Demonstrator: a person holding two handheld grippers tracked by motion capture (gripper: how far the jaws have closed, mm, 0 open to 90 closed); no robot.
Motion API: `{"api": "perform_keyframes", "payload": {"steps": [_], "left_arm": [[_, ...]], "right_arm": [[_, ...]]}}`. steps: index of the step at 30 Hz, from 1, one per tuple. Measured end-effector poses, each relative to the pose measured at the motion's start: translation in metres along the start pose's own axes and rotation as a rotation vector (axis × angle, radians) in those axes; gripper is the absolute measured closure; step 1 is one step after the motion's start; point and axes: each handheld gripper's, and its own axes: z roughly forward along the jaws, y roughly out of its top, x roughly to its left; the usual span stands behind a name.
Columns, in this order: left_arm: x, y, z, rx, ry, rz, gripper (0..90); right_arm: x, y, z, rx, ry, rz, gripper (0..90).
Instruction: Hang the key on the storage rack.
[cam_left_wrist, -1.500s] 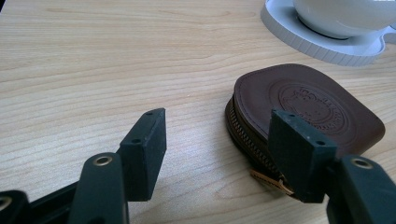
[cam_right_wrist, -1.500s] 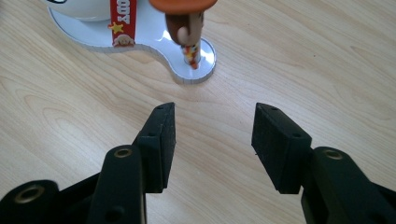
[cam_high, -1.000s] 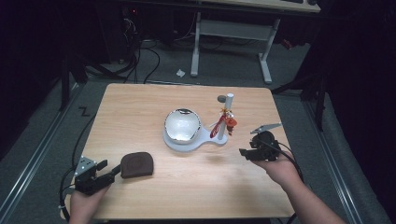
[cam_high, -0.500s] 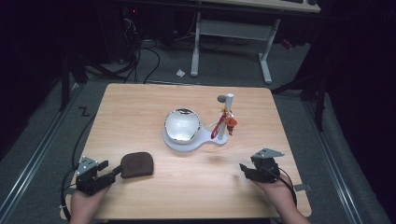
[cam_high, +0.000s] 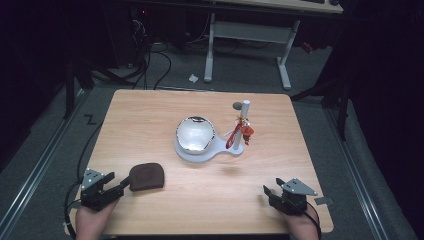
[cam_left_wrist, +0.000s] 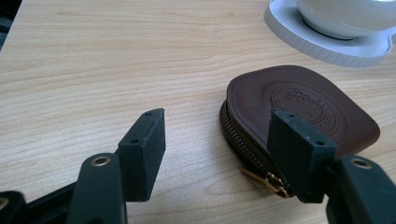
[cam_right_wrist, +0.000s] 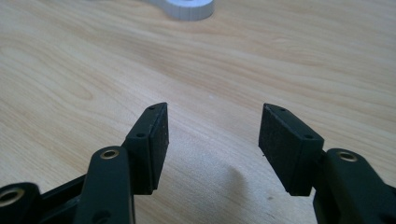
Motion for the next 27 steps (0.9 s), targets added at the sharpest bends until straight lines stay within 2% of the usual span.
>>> {"api": "perform_keyframes", "payload": {"steps": [6, 9, 12, 16, 19, 22, 25, 27], "left_arm": [[-0.002, 0.0, 0.001, -0.002, 0.003, -0.012, 37.3], [-0.002, 0.0, 0.0, -0.015, -0.01, -0.02, 36.3], [-0.001, 0.001, 0.001, -0.026, -0.024, -0.009, 34.6], [0.001, 0.003, 0.003, -0.028, -0.037, -0.001, 33.5], [0.002, 0.008, 0.004, -0.034, -0.054, 0.013, 33.4], [0.002, 0.013, 0.009, -0.032, -0.081, 0.015, 37.5], [0.0, 0.017, 0.018, -0.024, -0.093, 0.016, 48.0], [0.0, 0.019, 0.024, -0.018, -0.113, -0.002, 54.0]], "right_arm": [[-0.005, -0.002, 0.003, 0.006, 0.025, 0.004, 42.9], [-0.008, -0.004, 0.004, 0.011, 0.012, 0.011, 43.1], [-0.01, -0.002, 0.003, -0.001, -0.001, 0.032, 43.2], [-0.007, 0.001, 0.007, -0.005, -0.009, 0.027, 43.3], [-0.002, 0.001, 0.01, 0.006, 0.006, 0.01, 43.5], [0.005, 0.0, 0.009, 0.013, 0.018, -0.016, 43.6], [0.007, -0.003, 0.006, 0.015, 0.013, -0.023, 43.7], [0.007, -0.005, 0.002, 0.017, 0.007, -0.017, 43.7]]}}
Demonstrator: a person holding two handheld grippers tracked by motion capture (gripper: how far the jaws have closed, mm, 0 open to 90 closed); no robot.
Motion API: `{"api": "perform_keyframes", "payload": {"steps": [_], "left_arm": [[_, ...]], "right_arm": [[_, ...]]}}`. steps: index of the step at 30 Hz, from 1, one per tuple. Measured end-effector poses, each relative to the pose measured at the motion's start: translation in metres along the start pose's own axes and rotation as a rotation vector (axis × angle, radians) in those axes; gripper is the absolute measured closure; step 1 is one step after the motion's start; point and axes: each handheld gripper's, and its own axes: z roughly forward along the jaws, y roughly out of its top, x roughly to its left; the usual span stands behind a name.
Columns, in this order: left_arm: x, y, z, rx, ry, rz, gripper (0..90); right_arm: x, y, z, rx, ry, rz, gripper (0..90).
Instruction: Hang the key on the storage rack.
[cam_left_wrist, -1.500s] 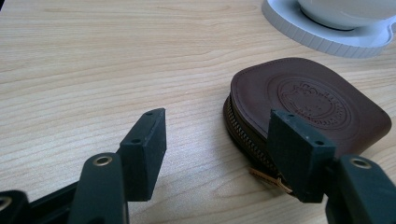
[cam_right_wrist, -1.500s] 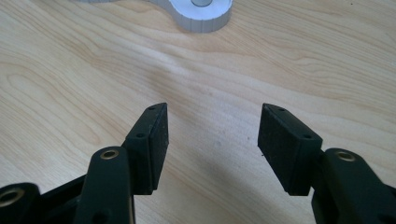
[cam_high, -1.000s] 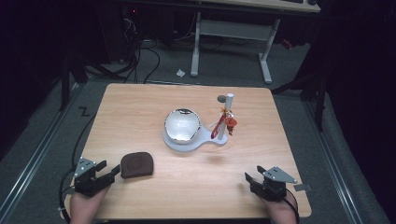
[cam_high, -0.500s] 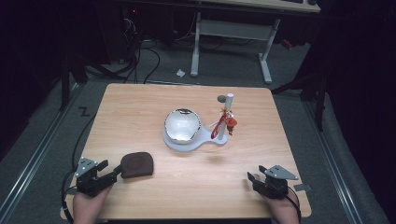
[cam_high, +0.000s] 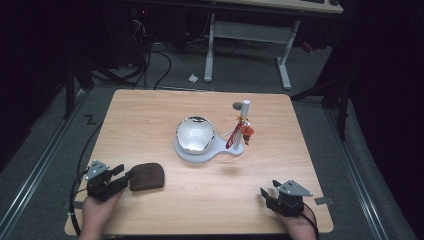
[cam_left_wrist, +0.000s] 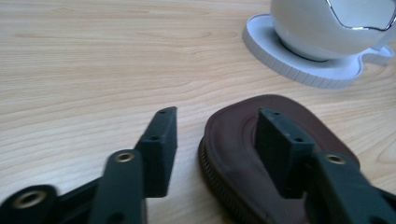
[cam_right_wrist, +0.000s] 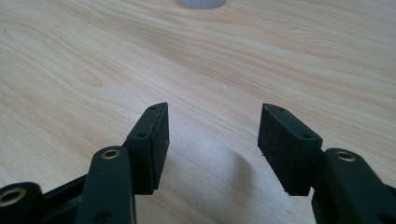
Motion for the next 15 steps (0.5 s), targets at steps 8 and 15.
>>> {"api": "perform_keyframes", "payload": {"steps": [8, 15], "left_arm": [[0.005, -0.003, 0.013, 0.063, -0.038, -0.064, 68.0], [0.016, -0.009, 0.013, 0.068, -0.111, -0.185, 65.4]], "right_arm": [[-0.005, -0.006, -0.009, -0.004, -0.033, 0.034, 43.8], [-0.006, -0.007, -0.01, 0.0, -0.038, 0.041, 43.9]]}}
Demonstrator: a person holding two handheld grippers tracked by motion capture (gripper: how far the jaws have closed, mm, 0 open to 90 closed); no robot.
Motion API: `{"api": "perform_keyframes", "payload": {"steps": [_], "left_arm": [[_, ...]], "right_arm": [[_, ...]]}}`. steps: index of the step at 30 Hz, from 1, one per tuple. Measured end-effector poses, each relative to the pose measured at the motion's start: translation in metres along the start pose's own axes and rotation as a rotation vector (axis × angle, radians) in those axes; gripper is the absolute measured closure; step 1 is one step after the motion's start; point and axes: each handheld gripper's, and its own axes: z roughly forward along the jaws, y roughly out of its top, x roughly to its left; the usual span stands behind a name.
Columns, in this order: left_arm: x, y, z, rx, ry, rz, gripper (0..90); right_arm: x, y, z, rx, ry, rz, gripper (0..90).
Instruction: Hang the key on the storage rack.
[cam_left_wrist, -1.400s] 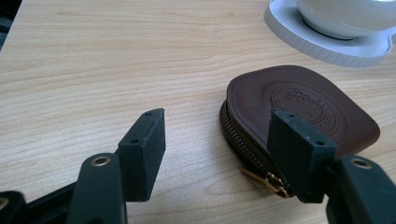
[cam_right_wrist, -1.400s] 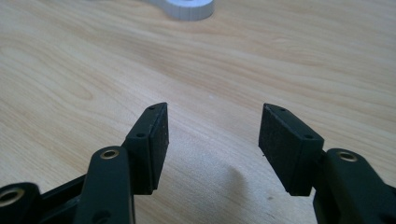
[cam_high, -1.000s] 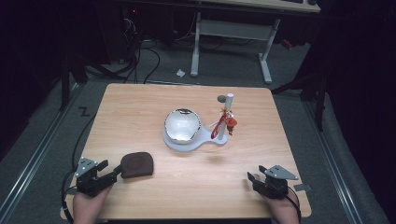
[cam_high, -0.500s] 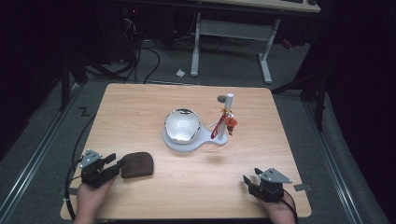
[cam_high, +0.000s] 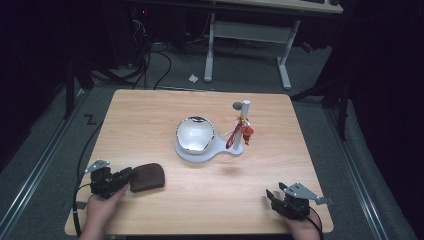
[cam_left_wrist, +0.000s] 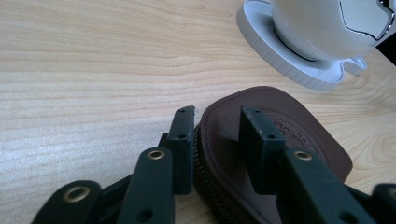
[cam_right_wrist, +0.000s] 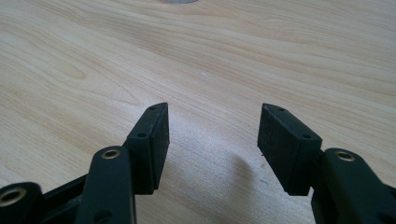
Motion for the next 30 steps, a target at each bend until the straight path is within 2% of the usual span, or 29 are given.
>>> {"api": "perform_keyframes", "payload": {"steps": [2, 4, 7, 8, 9, 11, 13, 15, 19, 21, 24, 30], "left_arm": [[0.001, -0.001, -0.001, 0.003, -0.015, -0.012, 68.0], [-0.001, -0.002, -0.001, -0.002, -0.007, -0.001, 70.4], [-0.004, -0.004, -0.001, -0.004, 0.004, 0.015, 72.7], [-0.005, -0.004, -0.002, -0.01, 0.021, 0.031, 74.0], [-0.006, -0.005, -0.002, -0.008, 0.025, 0.037, 81.7], [-0.007, -0.006, -0.002, -0.002, 0.011, 0.057, 85.2], [-0.01, -0.006, -0.002, -0.003, 0.024, 0.079, 86.4], [-0.011, -0.005, -0.003, -0.007, 0.023, 0.078, 86.7], [-0.02, -0.003, -0.008, -0.057, 0.025, 0.121, 86.9], [-0.027, -0.002, -0.014, -0.106, 0.029, 0.157, 86.8], [-0.036, 0.0, -0.021, -0.149, 0.039, 0.204, 86.8], [-0.045, 0.002, -0.028, -0.194, 0.034, 0.234, 87.0]], "right_arm": [[0.001, 0.0, 0.0, -0.001, 0.001, -0.006, 43.9], [0.001, 0.0, 0.0, -0.003, 0.003, -0.008, 43.9], [0.001, 0.001, 0.0, -0.004, 0.002, -0.005, 43.9], [0.001, 0.001, 0.0, -0.005, 0.001, -0.004, 43.9], [0.001, 0.002, 0.0, -0.007, 0.002, -0.005, 43.9], [0.001, 0.002, -0.001, -0.011, 0.0, -0.01, 43.9], [0.001, 0.003, -0.001, -0.015, 0.001, -0.012, 43.9], [0.001, 0.003, -0.001, -0.016, 0.003, -0.014, 44.0], [0.0, 0.003, -0.002, -0.022, 0.003, -0.021, 44.0], [-0.001, 0.003, -0.003, -0.026, 0.001, -0.018, 44.0], [-0.003, 0.003, -0.004, -0.029, 0.001, -0.016, 44.1], [-0.004, 0.003, -0.004, -0.031, 0.002, -0.012, 44.2]]}}
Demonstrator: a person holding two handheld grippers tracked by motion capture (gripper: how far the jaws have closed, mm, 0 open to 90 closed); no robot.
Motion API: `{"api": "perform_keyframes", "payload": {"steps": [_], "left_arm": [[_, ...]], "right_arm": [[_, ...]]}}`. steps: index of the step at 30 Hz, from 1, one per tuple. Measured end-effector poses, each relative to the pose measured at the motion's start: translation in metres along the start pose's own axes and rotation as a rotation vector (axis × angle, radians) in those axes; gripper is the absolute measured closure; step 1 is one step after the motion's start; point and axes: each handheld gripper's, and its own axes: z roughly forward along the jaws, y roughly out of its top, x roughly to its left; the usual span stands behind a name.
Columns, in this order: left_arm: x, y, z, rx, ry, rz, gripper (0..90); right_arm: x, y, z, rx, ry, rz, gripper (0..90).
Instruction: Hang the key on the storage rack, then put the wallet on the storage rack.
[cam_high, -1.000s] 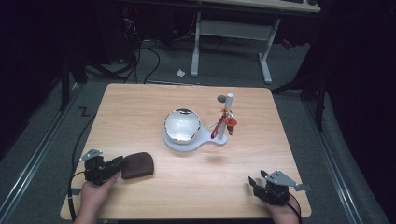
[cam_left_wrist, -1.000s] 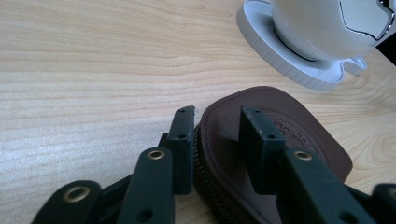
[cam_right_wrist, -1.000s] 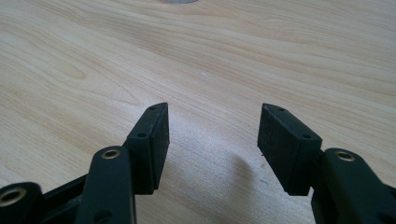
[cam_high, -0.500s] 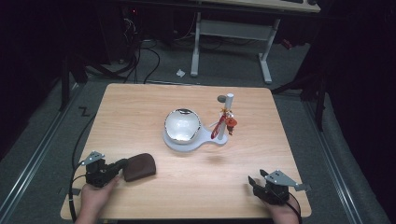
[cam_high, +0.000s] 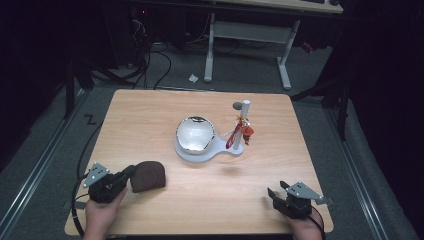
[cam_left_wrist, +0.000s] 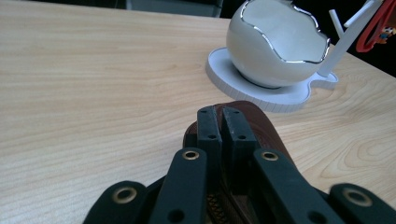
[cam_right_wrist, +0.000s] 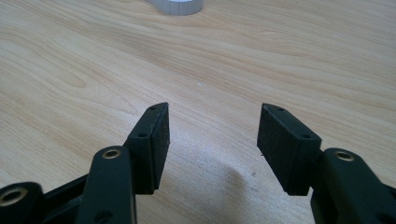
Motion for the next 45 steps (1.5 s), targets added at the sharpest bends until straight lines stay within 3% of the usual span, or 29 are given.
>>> {"api": "perform_keyframes", "payload": {"steps": [8, 16, 35, 45], "left_arm": [[-0.008, 0.003, -0.002, -0.007, -0.007, 0.017, 87.1], [-0.019, 0.012, -0.008, -0.058, 0.026, 0.03, 87.1], [-0.032, 0.029, -0.016, -0.119, 0.026, 0.066, 87.1], [-0.046, 0.047, -0.002, -0.13, 0.023, 0.083, 87.1]], "right_arm": [[-0.001, 0.001, 0.0, -0.006, 0.001, -0.008, 44.6], [0.0, 0.003, 0.002, -0.018, 0.01, -0.009, 44.8], [0.005, 0.01, 0.011, -0.027, 0.02, -0.024, 45.4], [0.004, 0.011, 0.006, -0.048, 0.016, -0.022, 45.6]]}}
